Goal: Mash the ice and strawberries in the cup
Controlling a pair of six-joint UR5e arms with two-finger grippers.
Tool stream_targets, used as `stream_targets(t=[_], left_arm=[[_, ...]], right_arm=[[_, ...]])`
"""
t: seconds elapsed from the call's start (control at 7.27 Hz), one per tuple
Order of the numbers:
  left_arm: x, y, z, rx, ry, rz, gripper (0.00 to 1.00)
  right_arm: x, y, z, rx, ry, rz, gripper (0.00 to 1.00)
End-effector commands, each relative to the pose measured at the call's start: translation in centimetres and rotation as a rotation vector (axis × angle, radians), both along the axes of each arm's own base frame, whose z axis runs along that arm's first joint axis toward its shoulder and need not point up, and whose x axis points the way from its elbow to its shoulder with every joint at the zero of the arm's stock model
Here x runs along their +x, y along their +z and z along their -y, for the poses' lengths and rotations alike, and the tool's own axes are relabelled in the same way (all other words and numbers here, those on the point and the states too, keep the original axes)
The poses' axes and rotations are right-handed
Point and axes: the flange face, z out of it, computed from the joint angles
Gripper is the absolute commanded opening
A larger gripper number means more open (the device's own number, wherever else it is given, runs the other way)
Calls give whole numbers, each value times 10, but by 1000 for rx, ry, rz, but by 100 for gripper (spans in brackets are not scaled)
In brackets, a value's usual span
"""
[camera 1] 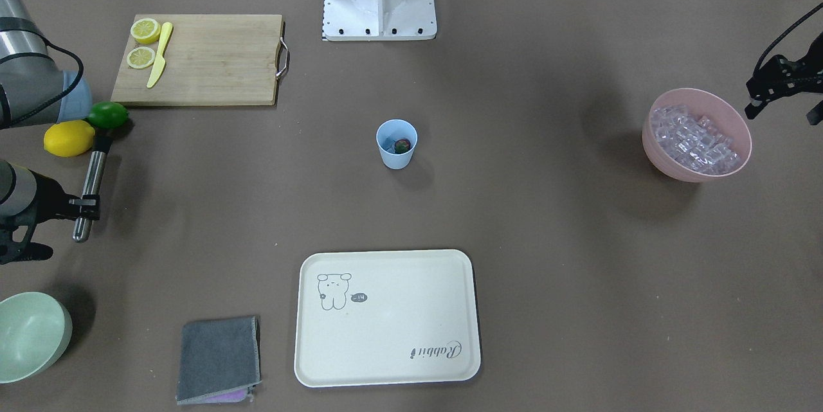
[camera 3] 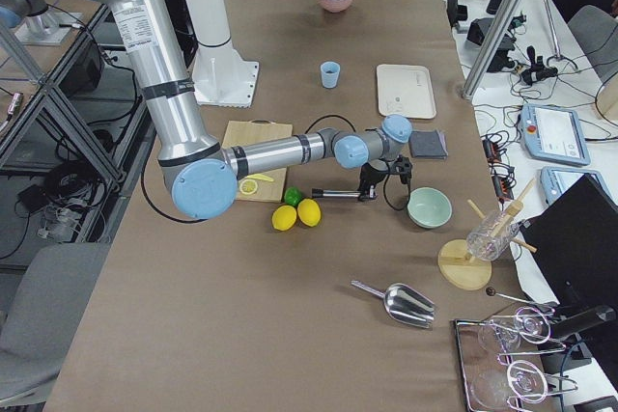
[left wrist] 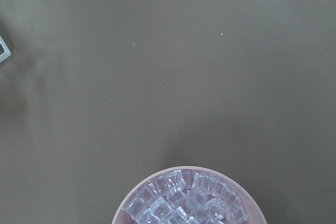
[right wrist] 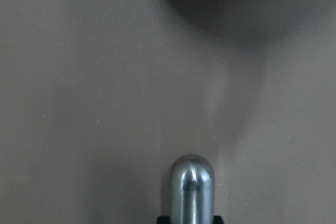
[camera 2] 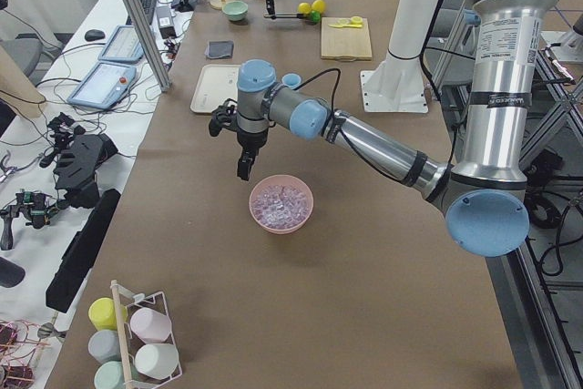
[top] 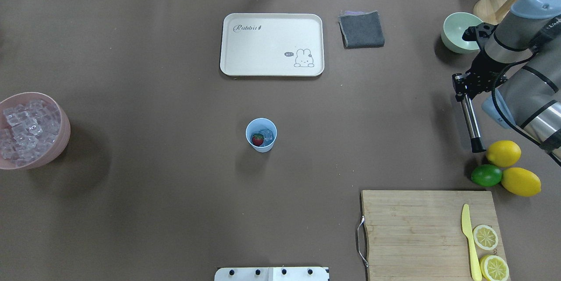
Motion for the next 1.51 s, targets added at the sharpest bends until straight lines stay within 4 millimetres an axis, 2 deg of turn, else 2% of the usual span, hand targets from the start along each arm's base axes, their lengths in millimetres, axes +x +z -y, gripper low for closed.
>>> stream_targets(t=[0.0, 0.14, 0.28, 0.41, 0.55, 0.69, 0.83, 0.96, 1.1, 1.24, 1.38], left_arm=[[0, -3, 2, 6, -2, -2, 97], [0, -3, 3, 12, -7, 11, 97], [-1, -3, 4, 14, -12, 20, 97], [-1, -5, 6, 21, -7, 20, 97], [-5, -2, 8, 18, -1, 20, 97], [-20, 19, 15, 9, 6, 37, 97], [-50, 47, 25, -11, 26, 8, 97], [-87, 72, 30, -11, 53, -36, 97], [-119, 105, 30, -2, 97, -20, 97], [-134, 131, 22, -10, 130, 6, 97], [-142, 161, 3, -35, 138, 70, 97]], right_arm=[[-4, 7, -1, -13, -2, -10, 99], [-1, 7, 0, -12, 1, -10, 100], [12, 2, 7, -2, 19, -2, 100], [40, -9, 17, 17, 61, 17, 100], [69, -25, 16, 57, 86, 34, 100], [107, -37, 5, 78, 135, 47, 100], [145, -48, -4, 83, 160, 61, 100], [184, -44, -19, 104, 133, 46, 100], [228, -22, -38, 130, 99, 33, 100], [269, -6, -60, 164, 101, 28, 100], [293, -3, -80, 171, 132, 26, 100]])
